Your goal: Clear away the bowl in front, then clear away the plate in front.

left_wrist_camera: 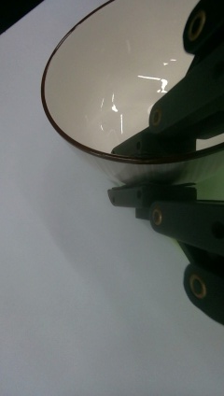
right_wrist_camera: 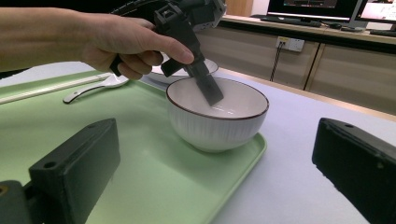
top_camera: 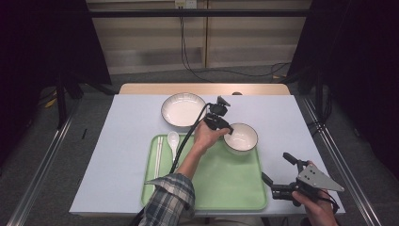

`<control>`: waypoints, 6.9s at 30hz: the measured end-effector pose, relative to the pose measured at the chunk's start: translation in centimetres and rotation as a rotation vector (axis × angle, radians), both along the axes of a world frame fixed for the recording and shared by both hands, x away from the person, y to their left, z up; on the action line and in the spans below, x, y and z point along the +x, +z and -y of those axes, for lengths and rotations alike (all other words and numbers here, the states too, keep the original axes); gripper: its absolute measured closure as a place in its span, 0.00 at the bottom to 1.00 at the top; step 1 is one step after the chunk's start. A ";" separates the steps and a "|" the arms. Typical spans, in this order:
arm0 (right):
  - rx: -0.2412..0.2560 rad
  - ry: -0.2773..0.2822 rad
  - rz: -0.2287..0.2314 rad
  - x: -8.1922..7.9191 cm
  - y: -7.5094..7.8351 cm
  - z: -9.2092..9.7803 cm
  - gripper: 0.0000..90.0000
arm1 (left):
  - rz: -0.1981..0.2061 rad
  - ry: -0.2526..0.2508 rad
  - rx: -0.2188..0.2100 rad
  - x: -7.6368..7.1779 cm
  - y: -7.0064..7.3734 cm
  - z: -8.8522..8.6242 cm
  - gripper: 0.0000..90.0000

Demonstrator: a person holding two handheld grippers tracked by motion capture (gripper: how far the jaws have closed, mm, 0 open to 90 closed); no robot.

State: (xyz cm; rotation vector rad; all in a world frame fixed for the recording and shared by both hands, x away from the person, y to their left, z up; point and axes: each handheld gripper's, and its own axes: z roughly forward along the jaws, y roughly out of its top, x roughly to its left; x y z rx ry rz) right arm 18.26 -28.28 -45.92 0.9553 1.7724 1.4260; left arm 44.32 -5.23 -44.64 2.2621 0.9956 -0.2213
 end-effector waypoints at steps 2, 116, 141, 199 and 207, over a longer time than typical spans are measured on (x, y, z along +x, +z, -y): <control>0.000 0.002 0.001 0.0 0.0 0.0 0.01 | -0.009 -0.001 -0.002 0.0 0.0 0.1 0.89; -0.026 0.016 -0.034 0.3 -0.4 -0.2 0.01 | 0.180 0.449 0.045 5.7 -1.6 -21.3 0.58; -0.019 0.012 -0.037 0.3 -0.4 -0.1 0.01 | 0.053 0.454 0.072 7.0 -2.2 -20.6 0.65; -0.018 -0.006 -0.053 0.2 -0.6 0.5 0.01 | 0.013 0.598 -0.235 6.9 -0.7 -22.9 0.95; -0.016 -0.009 -0.056 0.2 -0.6 0.4 0.01 | 0.032 0.601 -0.236 6.7 0.2 -23.4 0.95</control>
